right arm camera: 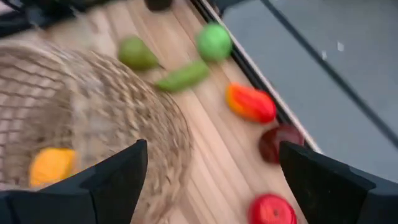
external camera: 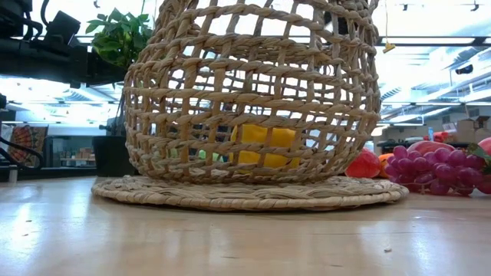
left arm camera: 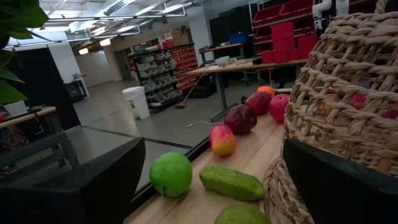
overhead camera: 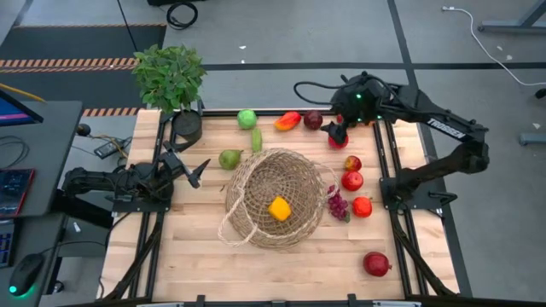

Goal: Build produce basket
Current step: Put the red apple into the woven basket

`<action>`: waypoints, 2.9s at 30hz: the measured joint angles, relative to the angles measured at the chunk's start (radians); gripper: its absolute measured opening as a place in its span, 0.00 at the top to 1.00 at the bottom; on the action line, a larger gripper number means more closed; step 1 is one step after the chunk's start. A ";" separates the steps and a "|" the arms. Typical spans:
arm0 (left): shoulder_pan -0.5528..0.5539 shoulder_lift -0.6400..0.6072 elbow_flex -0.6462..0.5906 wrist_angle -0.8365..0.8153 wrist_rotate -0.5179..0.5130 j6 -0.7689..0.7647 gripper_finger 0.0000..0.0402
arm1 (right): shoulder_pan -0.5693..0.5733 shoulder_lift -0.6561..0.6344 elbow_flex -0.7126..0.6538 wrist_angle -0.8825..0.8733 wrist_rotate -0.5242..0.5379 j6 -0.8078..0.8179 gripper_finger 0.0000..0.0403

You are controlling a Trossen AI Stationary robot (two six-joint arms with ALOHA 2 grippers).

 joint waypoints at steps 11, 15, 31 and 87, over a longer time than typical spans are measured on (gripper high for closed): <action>0.000 0.000 0.000 0.000 0.000 0.000 0.03 | -0.195 0.027 -0.295 0.126 -0.053 0.037 0.08; 0.000 0.000 0.000 0.000 0.000 0.000 0.03 | -0.241 0.083 -0.317 0.133 -0.053 0.068 0.05; 0.000 0.000 0.000 0.000 0.000 0.000 0.03 | -0.291 0.151 -0.312 0.085 -0.010 0.247 0.01; 0.000 0.000 0.000 0.000 0.000 0.000 0.03 | -0.324 0.152 -0.710 0.554 0.123 0.273 0.02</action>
